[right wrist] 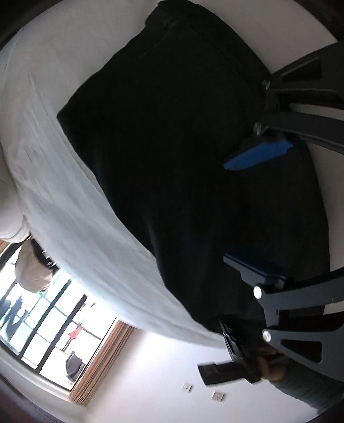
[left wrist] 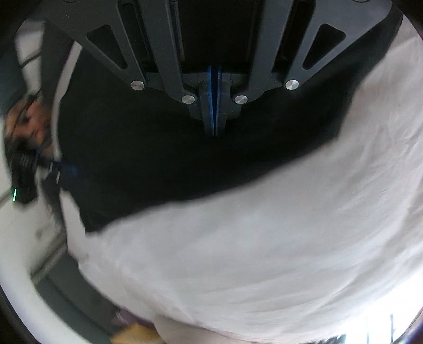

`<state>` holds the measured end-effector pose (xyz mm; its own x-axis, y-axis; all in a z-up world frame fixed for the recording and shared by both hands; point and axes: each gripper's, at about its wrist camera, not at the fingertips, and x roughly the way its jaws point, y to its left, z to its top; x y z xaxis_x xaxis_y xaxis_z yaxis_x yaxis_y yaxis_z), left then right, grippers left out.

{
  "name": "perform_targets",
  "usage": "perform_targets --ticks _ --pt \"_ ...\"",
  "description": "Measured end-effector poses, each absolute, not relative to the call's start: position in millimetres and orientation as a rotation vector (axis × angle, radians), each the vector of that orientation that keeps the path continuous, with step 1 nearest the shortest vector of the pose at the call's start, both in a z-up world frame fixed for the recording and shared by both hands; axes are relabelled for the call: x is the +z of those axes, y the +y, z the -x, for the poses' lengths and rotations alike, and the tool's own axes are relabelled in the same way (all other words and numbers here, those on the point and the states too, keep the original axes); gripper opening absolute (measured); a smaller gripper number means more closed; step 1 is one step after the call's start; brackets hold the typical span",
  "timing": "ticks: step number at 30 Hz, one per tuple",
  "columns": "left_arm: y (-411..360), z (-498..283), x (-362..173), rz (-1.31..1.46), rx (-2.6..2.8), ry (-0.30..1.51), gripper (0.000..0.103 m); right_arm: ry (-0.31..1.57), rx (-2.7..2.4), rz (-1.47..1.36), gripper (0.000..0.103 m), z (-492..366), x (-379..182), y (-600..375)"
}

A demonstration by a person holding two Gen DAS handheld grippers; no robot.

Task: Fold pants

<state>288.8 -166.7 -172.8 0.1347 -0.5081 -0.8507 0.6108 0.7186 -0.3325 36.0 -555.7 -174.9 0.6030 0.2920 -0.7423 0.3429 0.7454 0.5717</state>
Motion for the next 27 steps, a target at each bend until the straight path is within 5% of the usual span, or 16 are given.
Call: perform_targets --ticks 6,14,19,22,27 --pt "-143 -316 -159 -0.141 -0.641 1.124 0.001 0.928 -0.244 -0.762 0.064 -16 -167 -601" --pt "-179 -276 -141 -0.211 -0.702 1.044 0.001 0.975 0.062 -0.688 0.073 -38 -169 -541" --pt "-145 -284 -161 -0.12 -0.626 1.091 0.001 0.913 -0.063 -0.803 0.06 -10 -179 -591" --pt "-123 -277 -136 -0.154 -0.575 1.01 0.001 0.887 -0.32 -0.78 0.074 12 -168 -632" --pt "-88 -226 -120 -0.119 -0.539 0.941 0.001 0.796 -0.381 -0.934 0.077 40 -160 -658"
